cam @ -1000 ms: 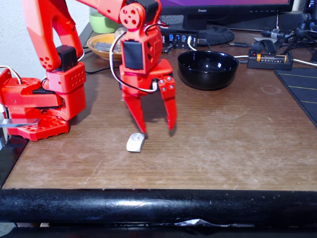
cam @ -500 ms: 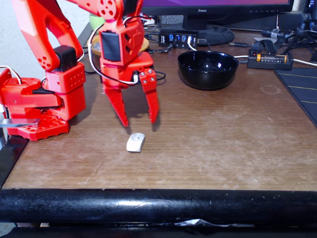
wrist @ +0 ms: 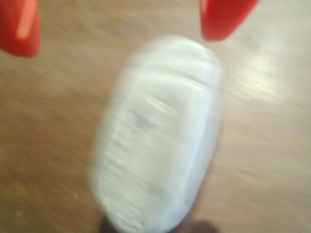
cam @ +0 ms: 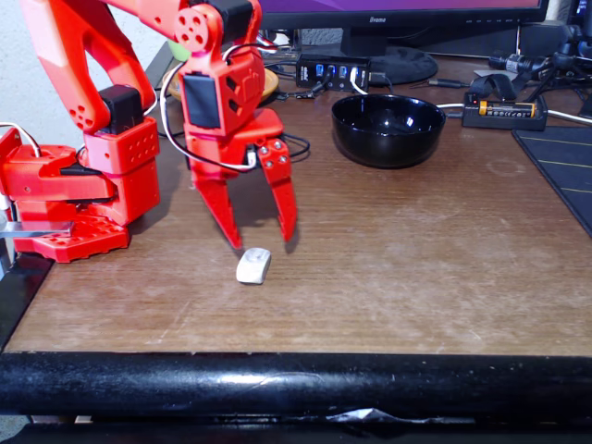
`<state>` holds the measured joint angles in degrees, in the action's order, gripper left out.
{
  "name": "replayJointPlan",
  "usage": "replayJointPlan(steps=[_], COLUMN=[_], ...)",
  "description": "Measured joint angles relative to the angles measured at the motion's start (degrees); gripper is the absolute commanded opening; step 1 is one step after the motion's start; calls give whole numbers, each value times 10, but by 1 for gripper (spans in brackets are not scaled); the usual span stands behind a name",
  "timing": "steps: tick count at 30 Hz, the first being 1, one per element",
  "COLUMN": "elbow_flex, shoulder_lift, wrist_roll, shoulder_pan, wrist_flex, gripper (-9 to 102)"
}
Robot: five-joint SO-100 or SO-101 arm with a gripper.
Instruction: Ramasse la gomme et mets-la dans le bol.
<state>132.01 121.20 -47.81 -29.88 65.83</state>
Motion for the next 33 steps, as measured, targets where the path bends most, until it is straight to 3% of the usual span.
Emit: replayJointPlan(steps=[33], elbow_flex=[47], shoulder_lift=[-14], wrist_roll=[-10], shoulder_pan=[-1], wrist_flex=[-60], gripper=[18])
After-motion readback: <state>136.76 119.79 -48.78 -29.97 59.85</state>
